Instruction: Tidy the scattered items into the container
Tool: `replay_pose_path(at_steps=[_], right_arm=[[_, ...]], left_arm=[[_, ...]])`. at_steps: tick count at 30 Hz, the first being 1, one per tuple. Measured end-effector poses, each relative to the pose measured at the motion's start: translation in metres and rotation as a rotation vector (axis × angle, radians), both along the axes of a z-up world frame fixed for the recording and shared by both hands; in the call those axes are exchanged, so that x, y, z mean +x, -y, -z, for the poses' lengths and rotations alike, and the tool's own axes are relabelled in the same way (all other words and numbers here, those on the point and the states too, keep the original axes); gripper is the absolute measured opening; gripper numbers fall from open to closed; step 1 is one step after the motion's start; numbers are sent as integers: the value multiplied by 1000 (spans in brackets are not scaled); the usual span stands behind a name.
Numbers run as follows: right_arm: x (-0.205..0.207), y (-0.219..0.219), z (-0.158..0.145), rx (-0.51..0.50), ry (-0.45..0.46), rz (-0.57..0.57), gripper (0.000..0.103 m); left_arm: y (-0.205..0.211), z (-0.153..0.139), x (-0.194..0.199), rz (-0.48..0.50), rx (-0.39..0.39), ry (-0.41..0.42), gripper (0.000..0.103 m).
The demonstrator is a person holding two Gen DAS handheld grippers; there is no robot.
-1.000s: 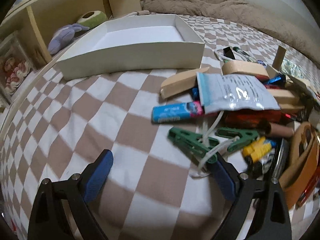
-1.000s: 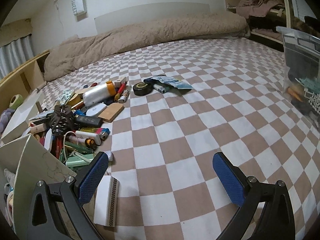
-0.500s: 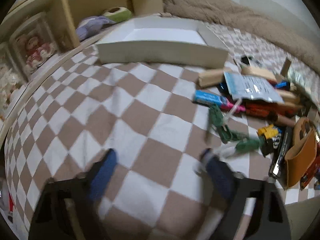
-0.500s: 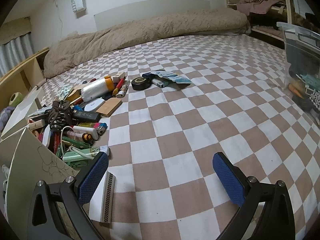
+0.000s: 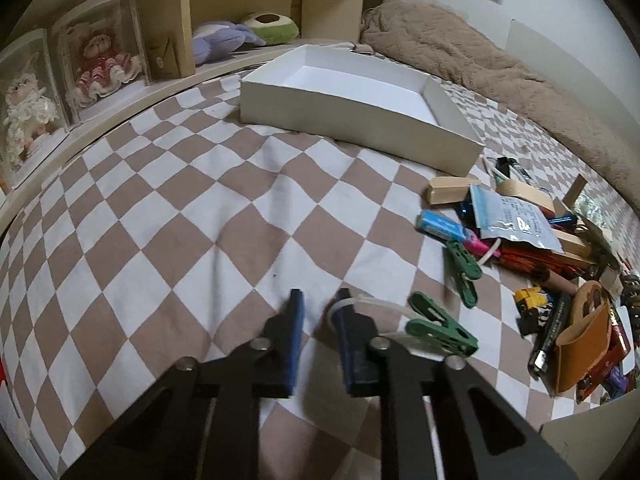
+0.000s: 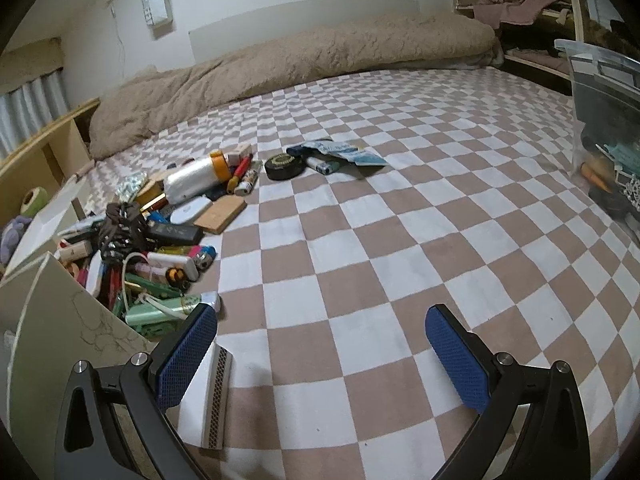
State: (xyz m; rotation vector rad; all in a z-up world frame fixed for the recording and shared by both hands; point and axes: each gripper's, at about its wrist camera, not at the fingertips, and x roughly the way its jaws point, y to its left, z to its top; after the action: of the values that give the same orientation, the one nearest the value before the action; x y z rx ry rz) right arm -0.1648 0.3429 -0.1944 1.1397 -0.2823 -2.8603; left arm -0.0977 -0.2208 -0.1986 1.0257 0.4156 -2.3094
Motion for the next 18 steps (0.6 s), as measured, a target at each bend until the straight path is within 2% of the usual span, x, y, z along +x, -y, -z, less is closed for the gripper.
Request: replay_pose_path(at_steps=[2, 4, 6, 9, 11, 14, 18], right_arm=[[-2, -3, 0, -16, 6, 17, 103], [-7, -8, -1, -47, 14, 21, 103], [-15, -10, -5, -38, 14, 27, 103], [-29, -9, -15, 83, -27, 67, 103], [-39, -10, -19, 122, -37, 73, 103], [-55, -16, -15, 150, -13, 89, 103], [-78, -20, -9, 261, 13, 136, 103]], left_arm=[[-1, 0, 0, 0, -5, 2, 8], [-3, 1, -2, 8, -11, 9, 8], [-7, 3, -5, 16, -36, 22, 8], [-14, 7, -11, 18, -82, 49, 8], [-15, 9, -13, 12, -94, 54, 8], [-16, 10, -14, 7, -102, 58, 8], [-17, 12, -16, 5, -116, 63, 8]])
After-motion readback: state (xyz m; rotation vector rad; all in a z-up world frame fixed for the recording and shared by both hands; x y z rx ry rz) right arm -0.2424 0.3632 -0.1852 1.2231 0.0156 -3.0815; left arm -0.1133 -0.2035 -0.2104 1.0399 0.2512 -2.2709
